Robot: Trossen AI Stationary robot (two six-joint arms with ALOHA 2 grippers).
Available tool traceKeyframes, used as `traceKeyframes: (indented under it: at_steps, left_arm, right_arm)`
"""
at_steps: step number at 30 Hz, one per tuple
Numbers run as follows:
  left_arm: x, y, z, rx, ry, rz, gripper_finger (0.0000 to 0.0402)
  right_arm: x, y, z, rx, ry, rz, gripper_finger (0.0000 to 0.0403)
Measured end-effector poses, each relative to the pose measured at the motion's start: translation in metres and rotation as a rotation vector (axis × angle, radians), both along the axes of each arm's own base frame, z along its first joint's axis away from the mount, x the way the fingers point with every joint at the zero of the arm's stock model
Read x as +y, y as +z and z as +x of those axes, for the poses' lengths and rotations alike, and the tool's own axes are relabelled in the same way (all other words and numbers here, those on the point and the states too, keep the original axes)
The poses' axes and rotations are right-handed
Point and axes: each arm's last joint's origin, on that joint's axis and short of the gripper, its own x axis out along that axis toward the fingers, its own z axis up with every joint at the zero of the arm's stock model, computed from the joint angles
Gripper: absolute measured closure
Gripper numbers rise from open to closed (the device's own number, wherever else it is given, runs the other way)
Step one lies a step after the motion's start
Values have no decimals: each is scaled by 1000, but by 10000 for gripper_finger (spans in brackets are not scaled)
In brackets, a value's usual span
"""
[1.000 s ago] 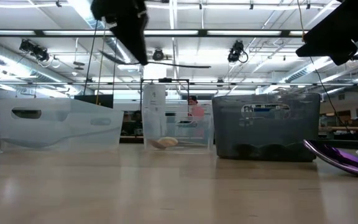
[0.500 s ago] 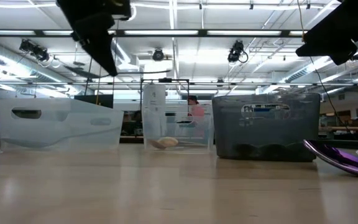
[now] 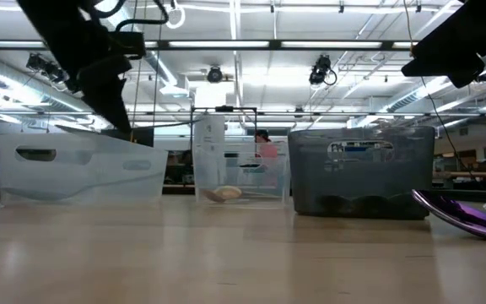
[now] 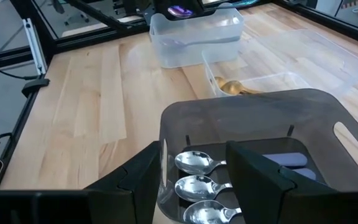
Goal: Sort silverware by color (type)
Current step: Put the blue spoon into the left transparent bin
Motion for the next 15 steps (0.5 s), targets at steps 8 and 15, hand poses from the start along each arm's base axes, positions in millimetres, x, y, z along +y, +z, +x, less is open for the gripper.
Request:
traceKeyframes:
  at_steps: [8,15]
  left_arm:
    - [-6,-14,-23,-65,58,24,386]
    - [-16,-37,-41,-98,99,-8,386]
  right_arm:
    - [0,0,0,2,-1,0,214]
    - [0,0,0,2,-1,-1,214]
